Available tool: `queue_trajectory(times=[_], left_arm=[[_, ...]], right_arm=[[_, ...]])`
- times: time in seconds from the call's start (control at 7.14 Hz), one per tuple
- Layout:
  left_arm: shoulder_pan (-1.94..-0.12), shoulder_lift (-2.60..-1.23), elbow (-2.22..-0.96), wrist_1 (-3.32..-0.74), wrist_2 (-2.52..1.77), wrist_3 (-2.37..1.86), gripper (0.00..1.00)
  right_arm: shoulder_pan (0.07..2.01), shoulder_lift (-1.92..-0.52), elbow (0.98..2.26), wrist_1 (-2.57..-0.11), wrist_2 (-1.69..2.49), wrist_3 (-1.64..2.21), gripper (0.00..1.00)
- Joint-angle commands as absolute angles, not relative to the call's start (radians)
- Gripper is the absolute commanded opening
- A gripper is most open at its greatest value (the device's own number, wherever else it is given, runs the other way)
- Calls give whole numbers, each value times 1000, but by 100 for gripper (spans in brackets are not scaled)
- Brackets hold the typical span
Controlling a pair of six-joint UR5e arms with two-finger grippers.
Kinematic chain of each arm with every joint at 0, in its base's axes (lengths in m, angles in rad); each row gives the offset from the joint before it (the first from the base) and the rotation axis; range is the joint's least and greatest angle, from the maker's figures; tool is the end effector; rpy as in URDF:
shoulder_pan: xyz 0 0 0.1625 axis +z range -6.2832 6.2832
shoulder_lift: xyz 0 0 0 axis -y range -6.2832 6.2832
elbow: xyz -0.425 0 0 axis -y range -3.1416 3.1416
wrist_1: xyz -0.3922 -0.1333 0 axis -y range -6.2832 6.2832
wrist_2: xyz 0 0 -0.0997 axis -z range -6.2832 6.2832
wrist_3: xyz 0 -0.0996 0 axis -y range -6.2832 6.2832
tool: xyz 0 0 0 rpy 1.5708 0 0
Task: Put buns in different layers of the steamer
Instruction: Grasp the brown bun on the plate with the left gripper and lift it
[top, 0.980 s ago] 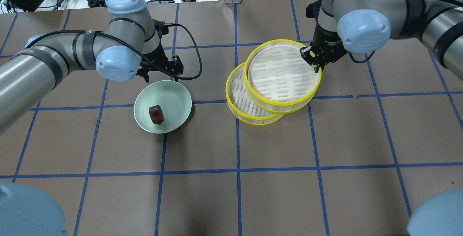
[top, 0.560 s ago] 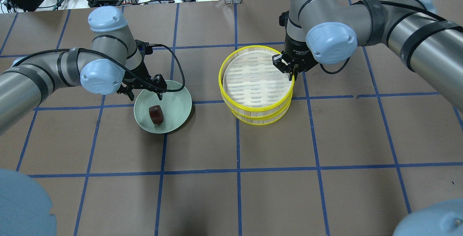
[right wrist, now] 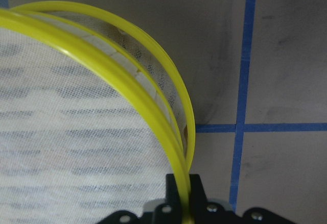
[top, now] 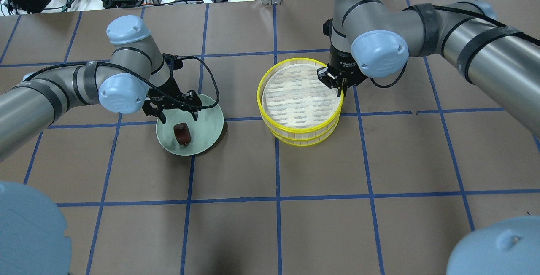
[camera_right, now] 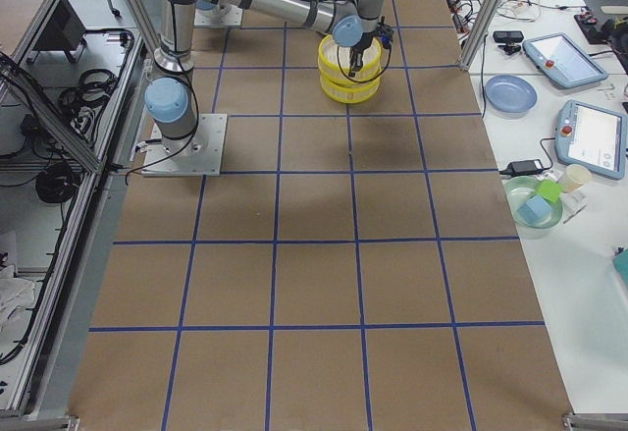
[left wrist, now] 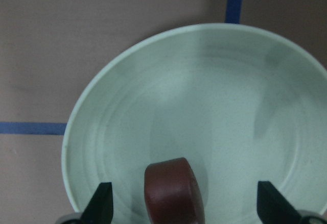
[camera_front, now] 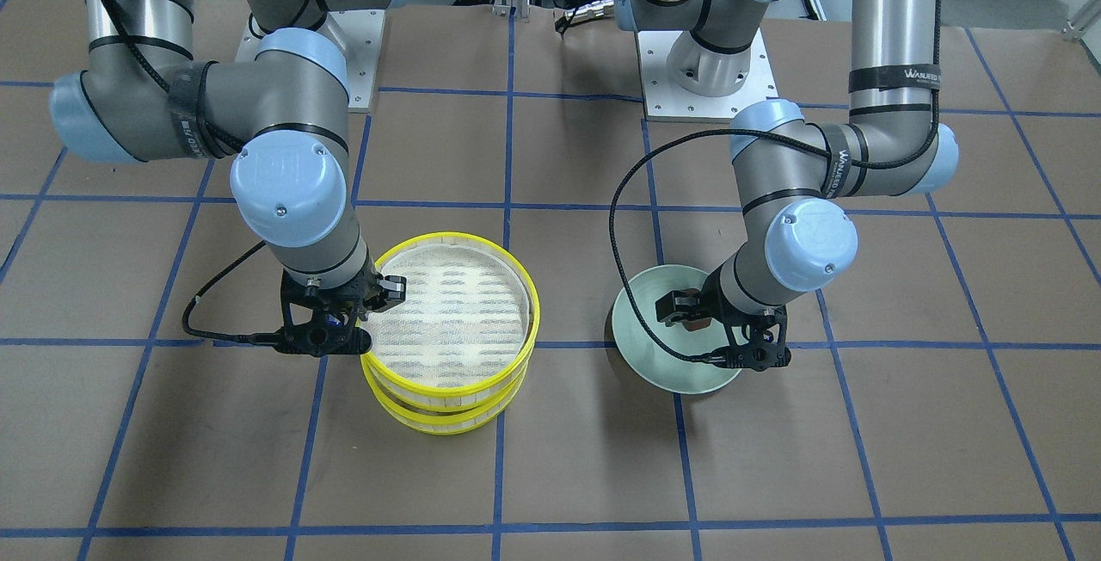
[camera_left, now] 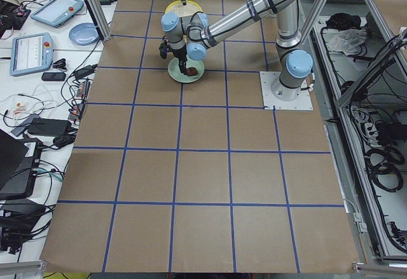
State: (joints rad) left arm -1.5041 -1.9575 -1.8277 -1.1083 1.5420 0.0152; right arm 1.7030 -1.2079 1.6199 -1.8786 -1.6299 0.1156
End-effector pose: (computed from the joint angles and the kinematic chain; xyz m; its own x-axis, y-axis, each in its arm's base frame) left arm -0.0989 -0.5620 0.2049 -0.9979 -0.0569 0.0311 -0.0504 0.9824 0.1797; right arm 0.2053 -0.5770 0.2935 -0.9973 -0.0230 0.0704 -0.0162 0.9952 0.0965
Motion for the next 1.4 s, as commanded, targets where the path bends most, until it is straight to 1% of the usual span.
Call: queue_trajectory(times=[0.0,0.14,0.28,0.42,0.7,0.98,1.26], left_arm=[[-1505,-1974,-1839,-1115,1543,14,100],[-1505,-1980,-1850,-1115,1542,21,88],[-1505,-1983,-1848,-1114,1540,28,47],[-1505,-1983,-1848,-1112,1539,23,13],[-1505,-1983,-1847,-1106,1520,25,7],[-1516,-1977,-1790,-1091,1532,38,0],[-1557,-1938,-1763,-1101,1535,18,0]], right_arm=[[1703,-1207,1621,-1878,-1649,112,5],[1703,-1206,1624,-1879,-1646,112,5],[1703,-1203,1624,-1879,-1646,113,5],[1704,-1201,1624,-1891,-1638,115,5],[1703,-1201,1626,-1910,-1632,120,5],[1703,-1186,1626,-1917,-1634,118,5],[1703,-1184,1628,-1916,-1640,118,6]])
